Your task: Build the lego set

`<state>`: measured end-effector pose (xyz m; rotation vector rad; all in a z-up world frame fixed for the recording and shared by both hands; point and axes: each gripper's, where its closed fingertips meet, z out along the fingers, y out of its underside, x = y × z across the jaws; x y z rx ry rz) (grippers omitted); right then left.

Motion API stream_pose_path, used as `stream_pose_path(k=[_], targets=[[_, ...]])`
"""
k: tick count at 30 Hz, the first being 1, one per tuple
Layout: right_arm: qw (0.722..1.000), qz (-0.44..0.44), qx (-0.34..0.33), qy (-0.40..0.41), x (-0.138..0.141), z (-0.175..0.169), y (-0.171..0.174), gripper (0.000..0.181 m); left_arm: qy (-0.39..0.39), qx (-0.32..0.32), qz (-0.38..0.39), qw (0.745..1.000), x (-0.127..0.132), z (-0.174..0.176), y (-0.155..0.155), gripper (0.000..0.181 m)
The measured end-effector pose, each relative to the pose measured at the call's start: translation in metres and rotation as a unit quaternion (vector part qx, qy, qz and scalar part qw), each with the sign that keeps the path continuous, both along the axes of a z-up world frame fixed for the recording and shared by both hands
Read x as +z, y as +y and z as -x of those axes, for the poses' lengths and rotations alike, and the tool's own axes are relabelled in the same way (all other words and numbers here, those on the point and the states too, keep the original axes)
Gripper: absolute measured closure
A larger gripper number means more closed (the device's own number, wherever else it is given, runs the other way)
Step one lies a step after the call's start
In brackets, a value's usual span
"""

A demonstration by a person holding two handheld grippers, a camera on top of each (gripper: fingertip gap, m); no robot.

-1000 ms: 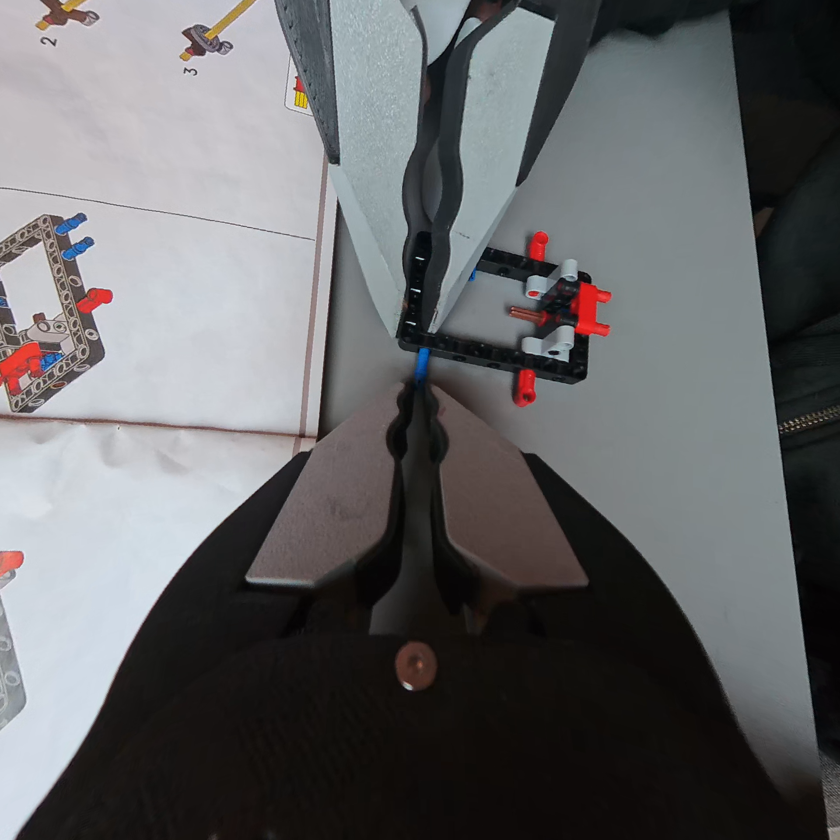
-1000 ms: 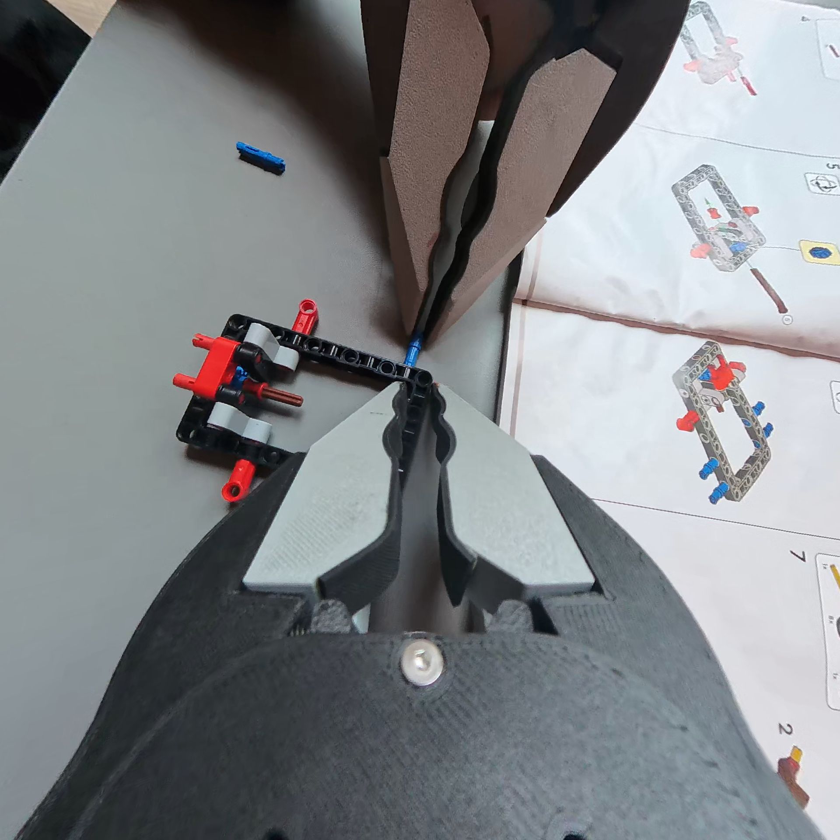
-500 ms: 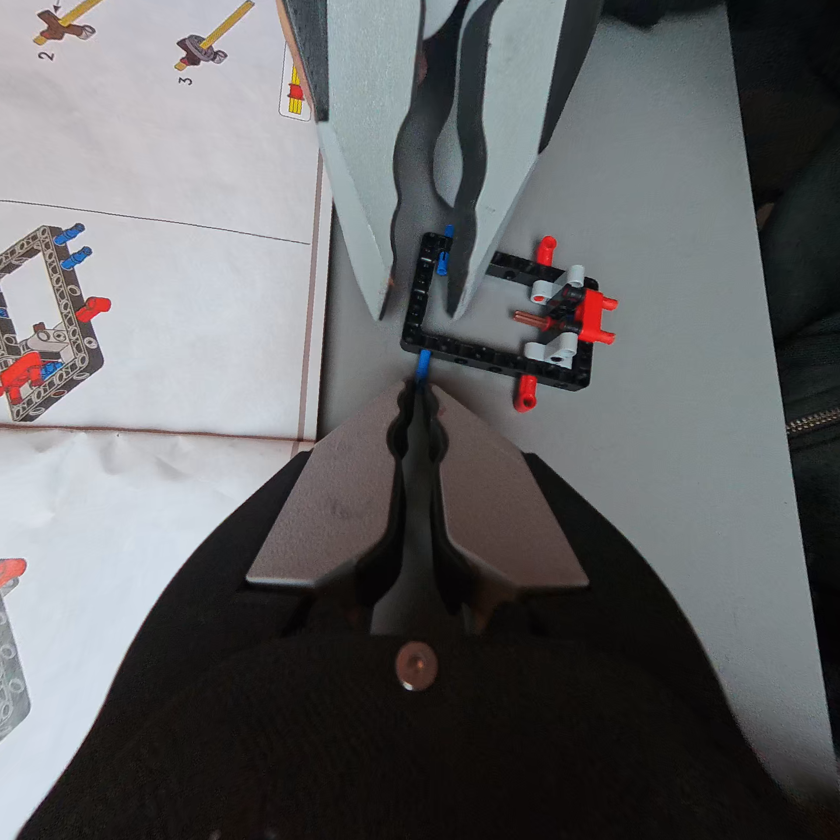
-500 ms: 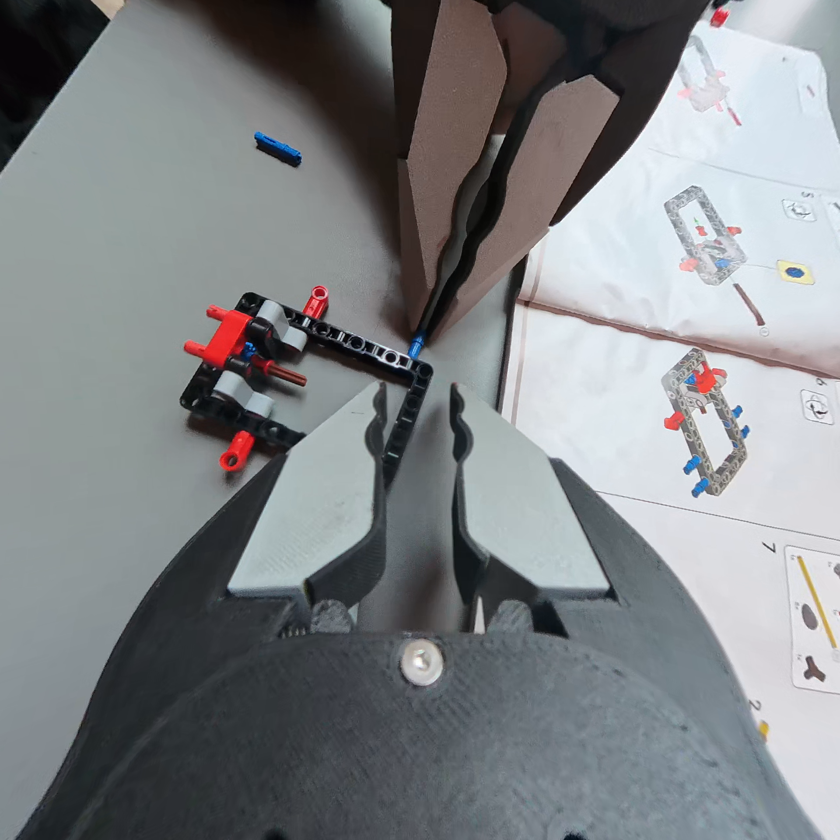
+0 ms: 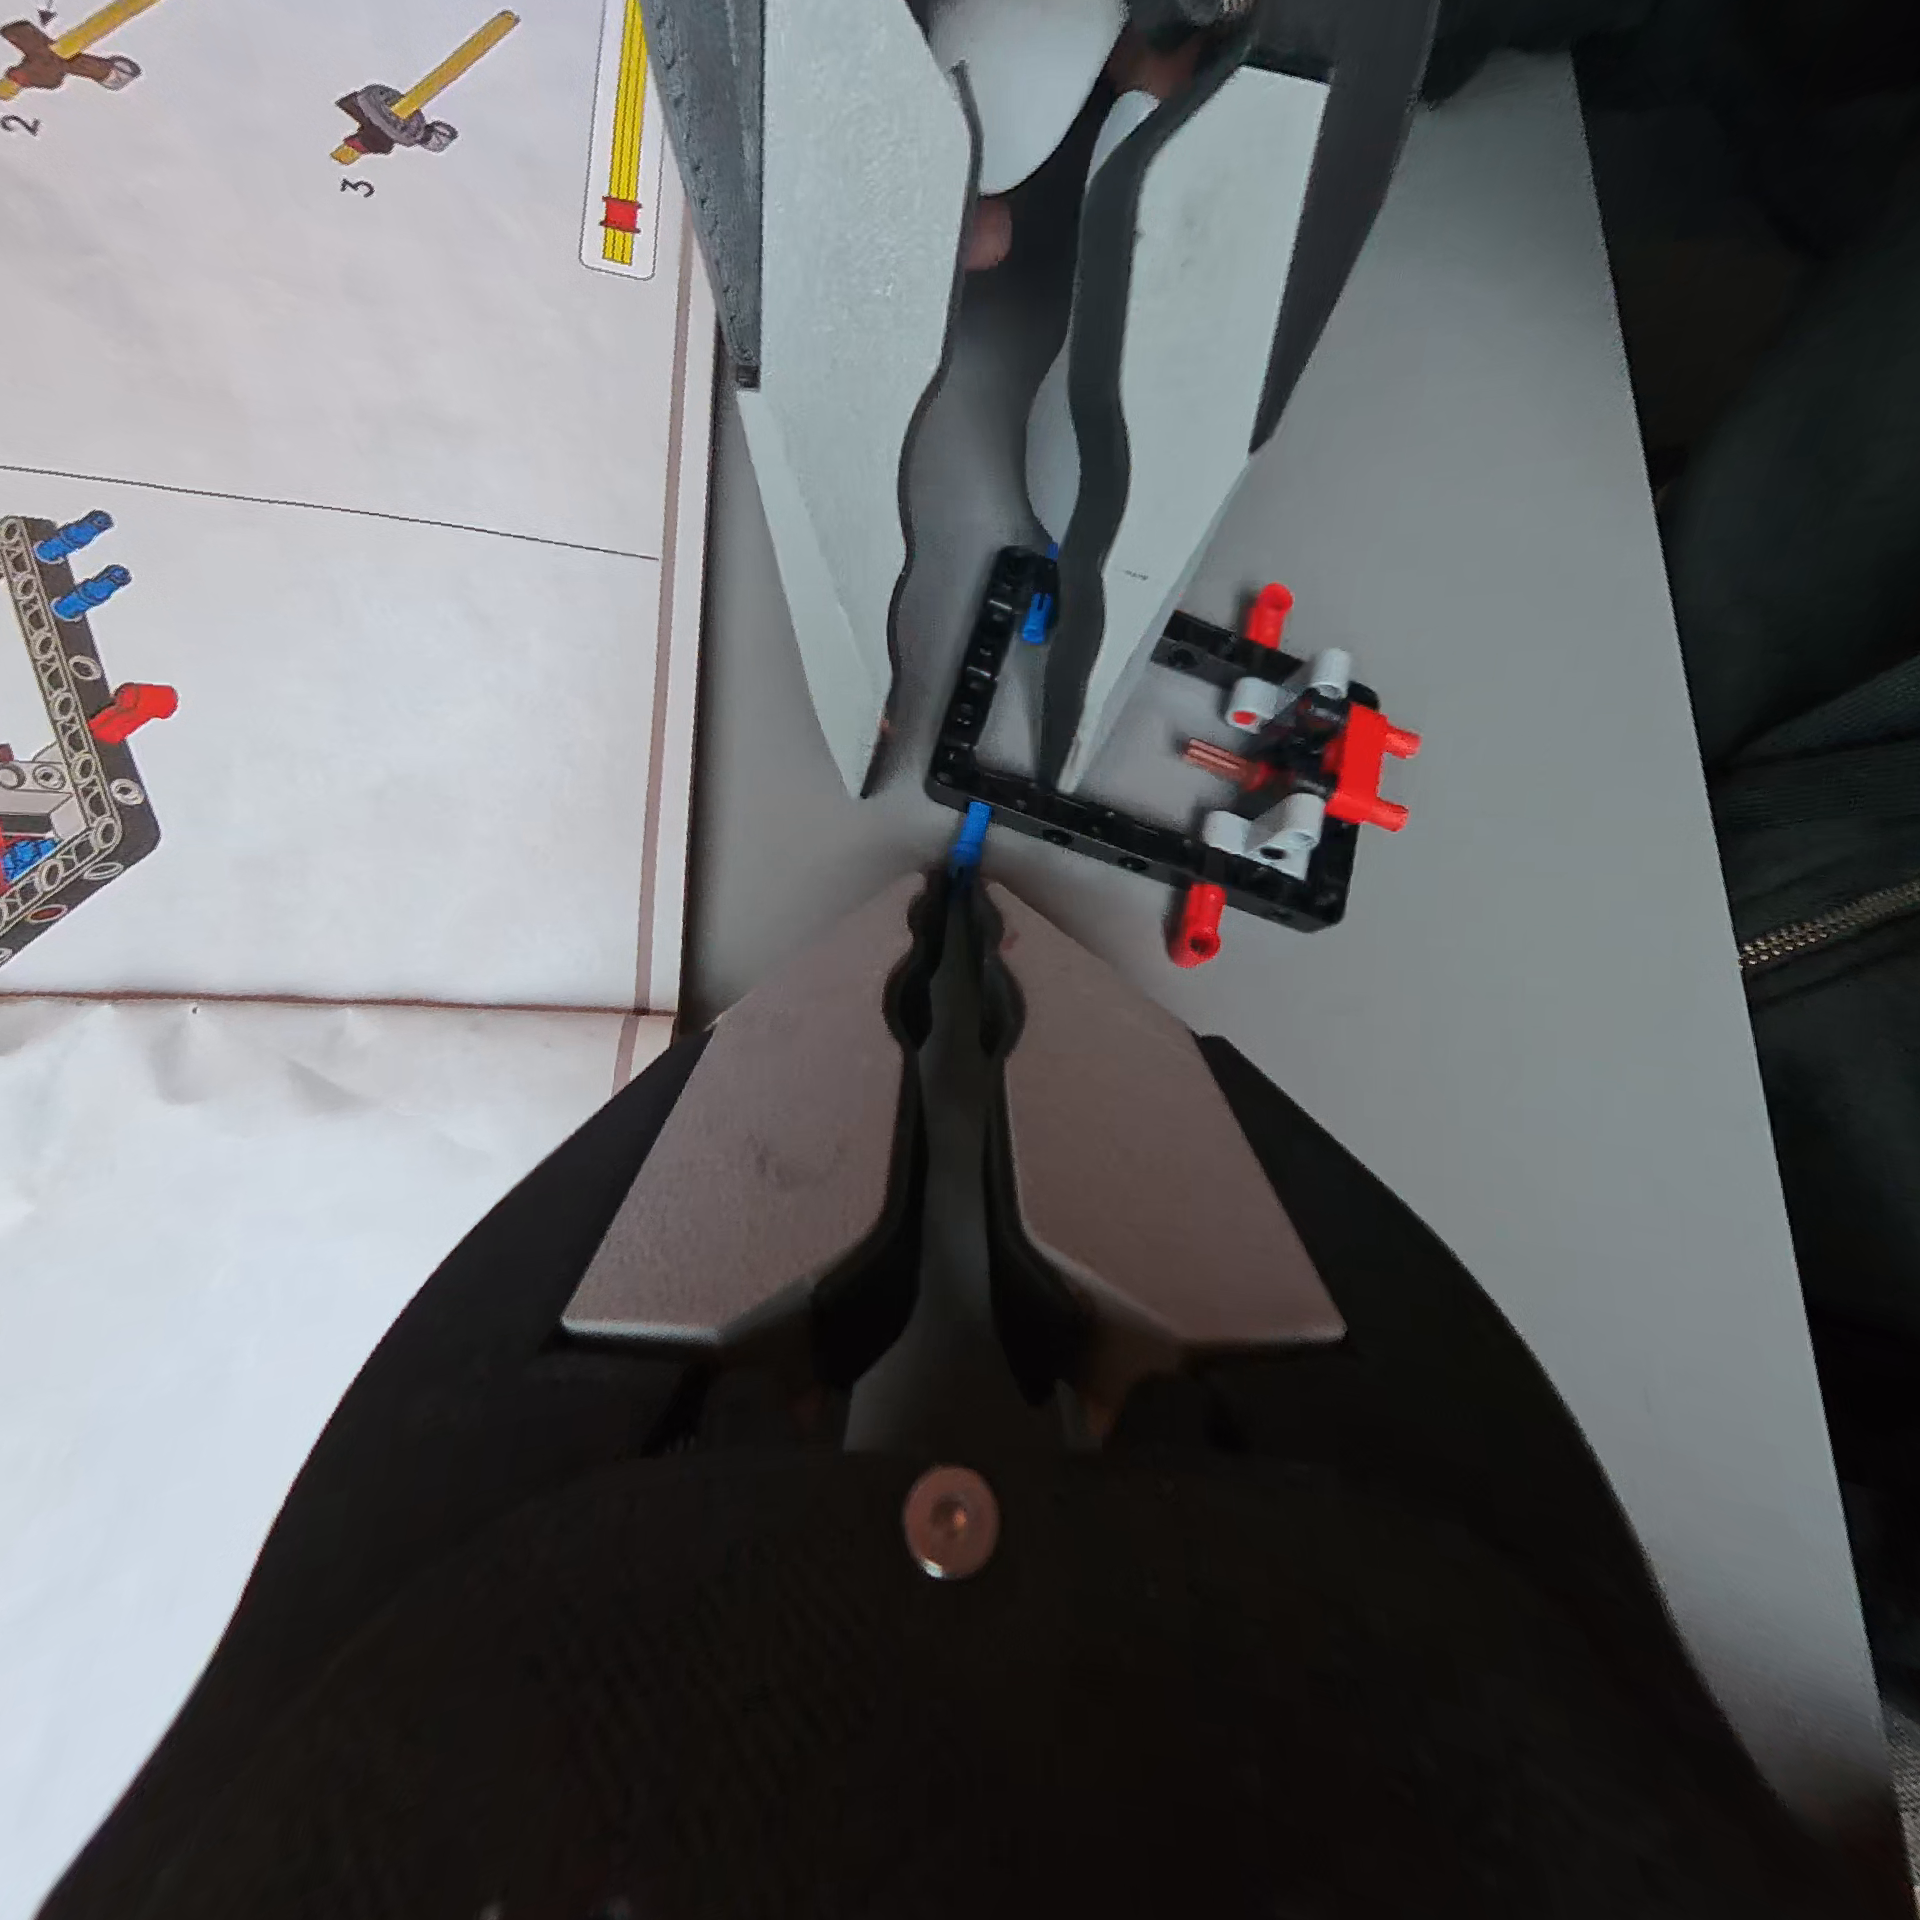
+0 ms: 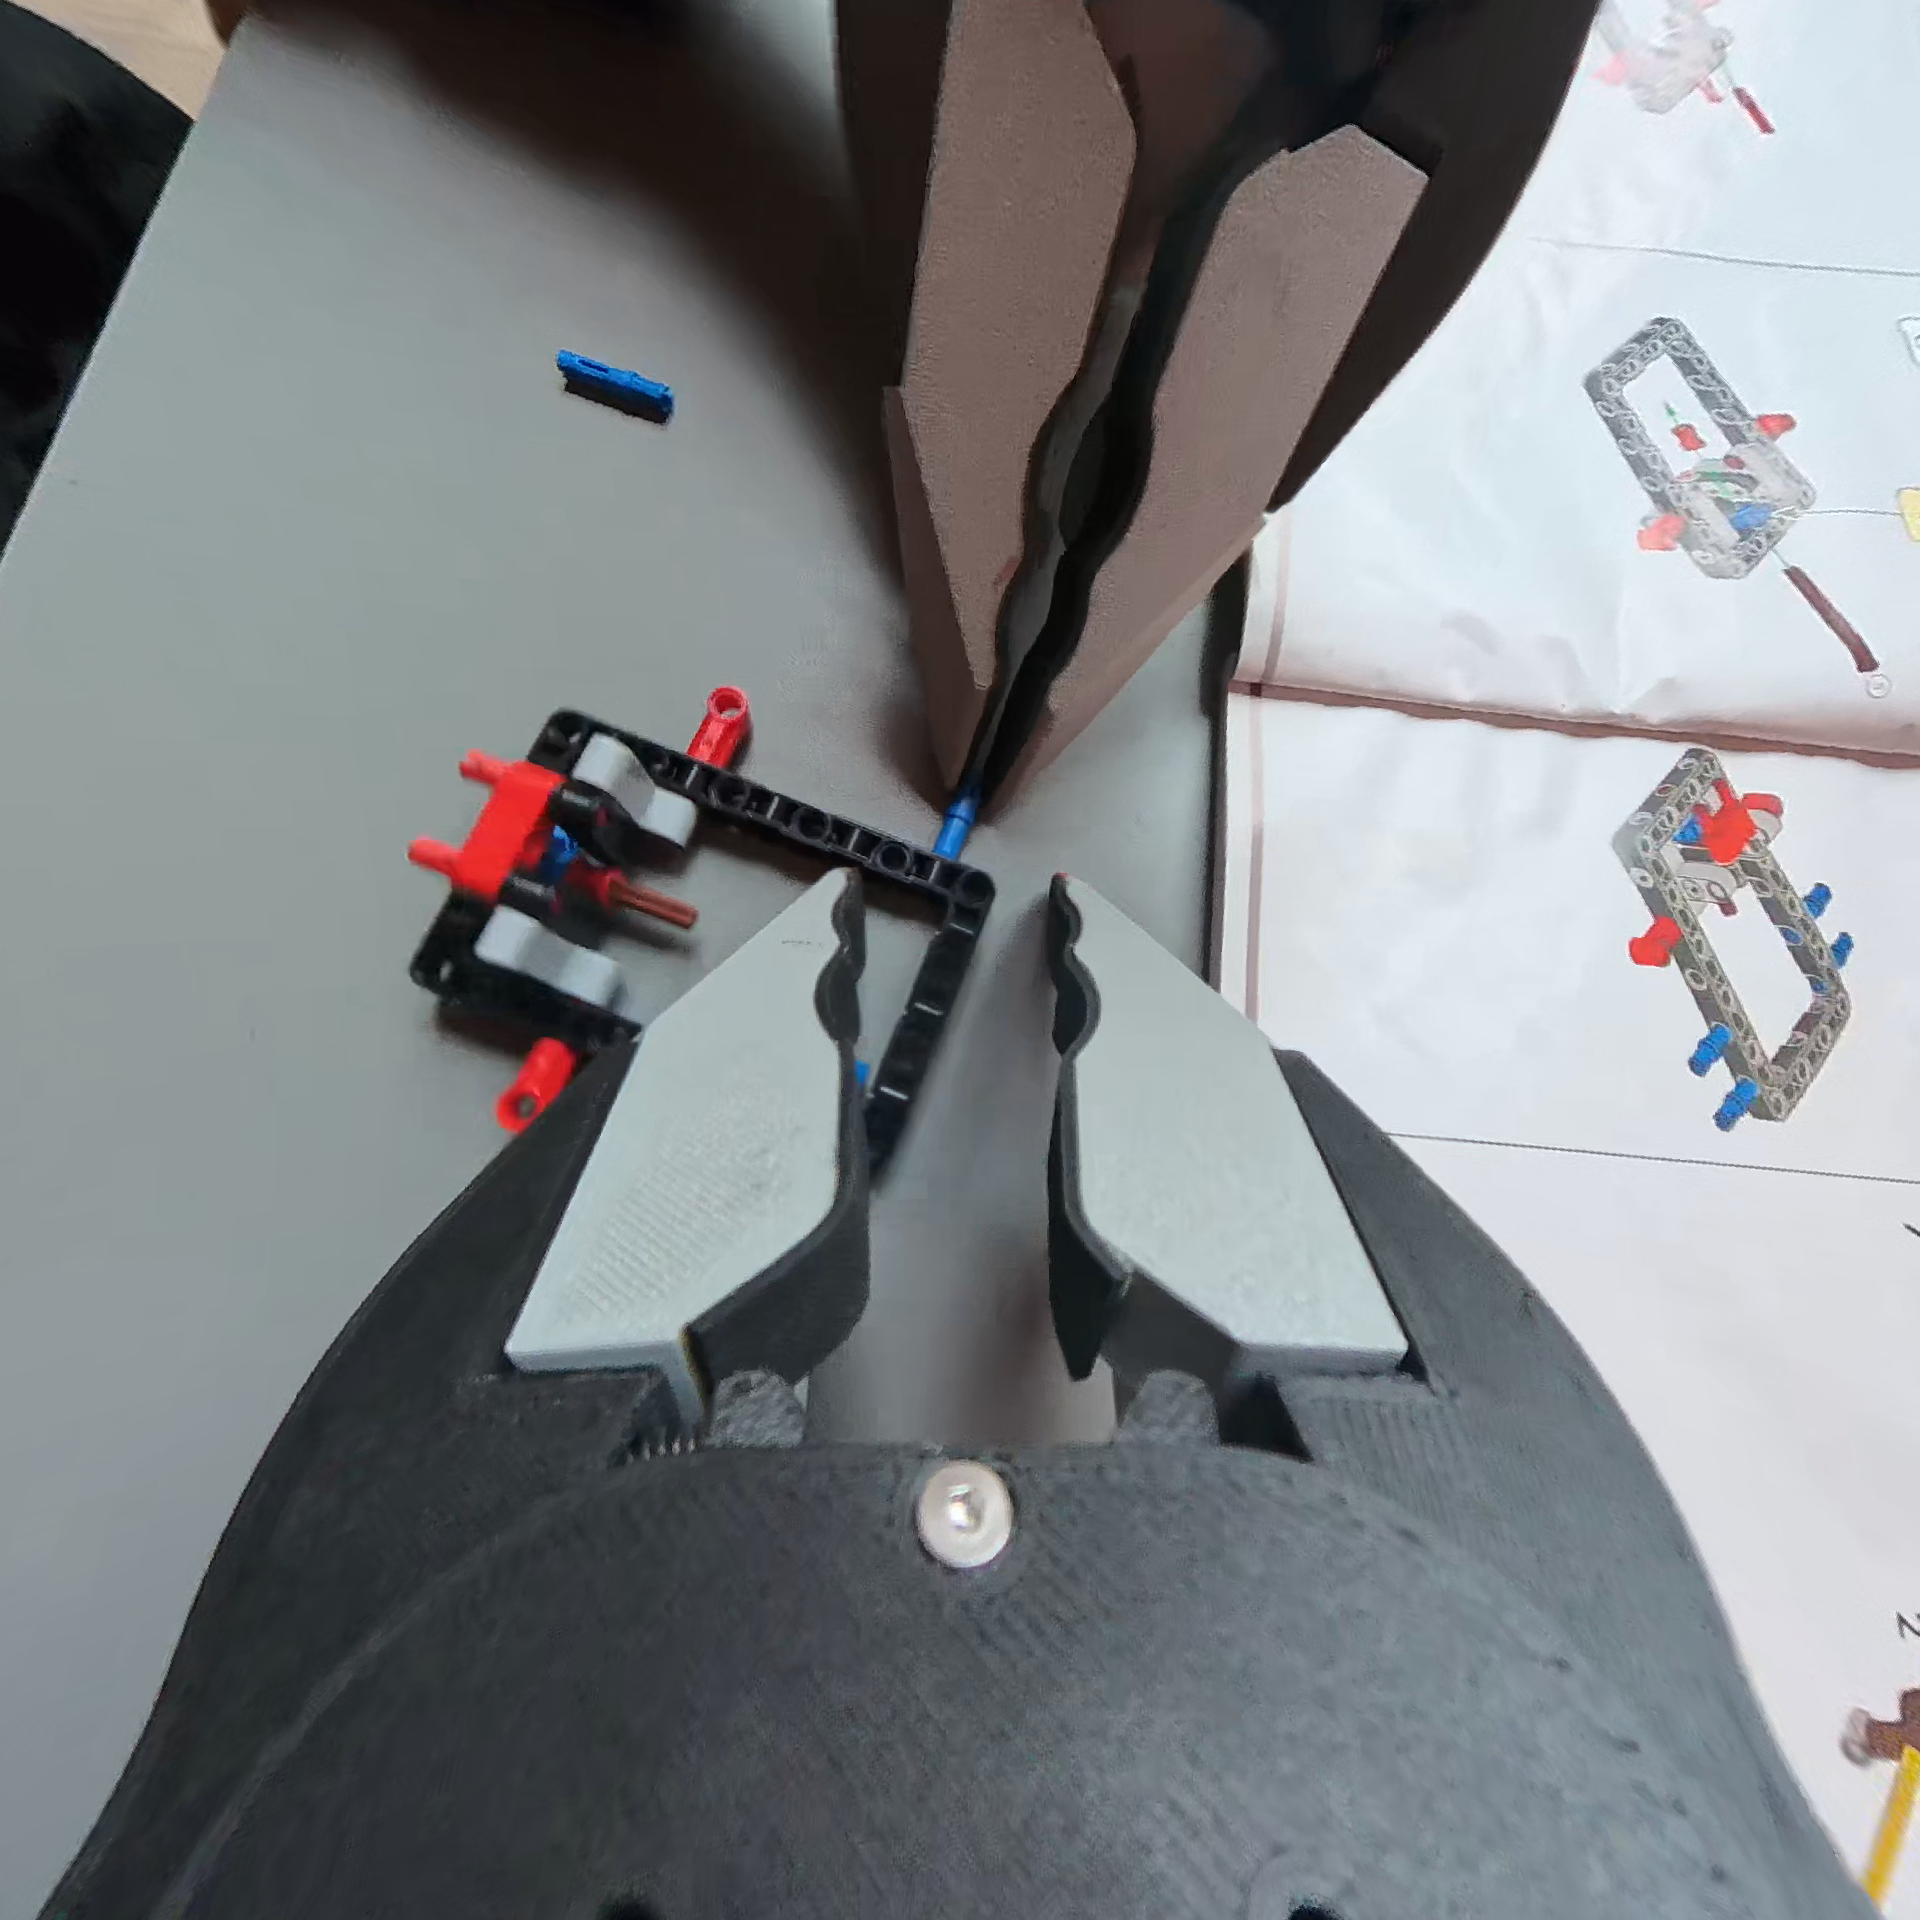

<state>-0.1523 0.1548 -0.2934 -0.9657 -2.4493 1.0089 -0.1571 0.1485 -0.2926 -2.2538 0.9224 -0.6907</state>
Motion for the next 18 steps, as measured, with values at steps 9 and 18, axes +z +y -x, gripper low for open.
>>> stream_pose_path(k=[9,18], targets=[[1.0,0.02,0.004,-0.002,0.0,0.003,-0.003,0.142,0.006,0.002,-0.001,1.0,-0.001,-0.003,0.001,0.179],[0.995,0.011,-0.093,-0.014,0.019,-0.012,0.024,0.159,0.01,0.024,-0.001,1.0,0.0,0.011,0.001,0.18]])
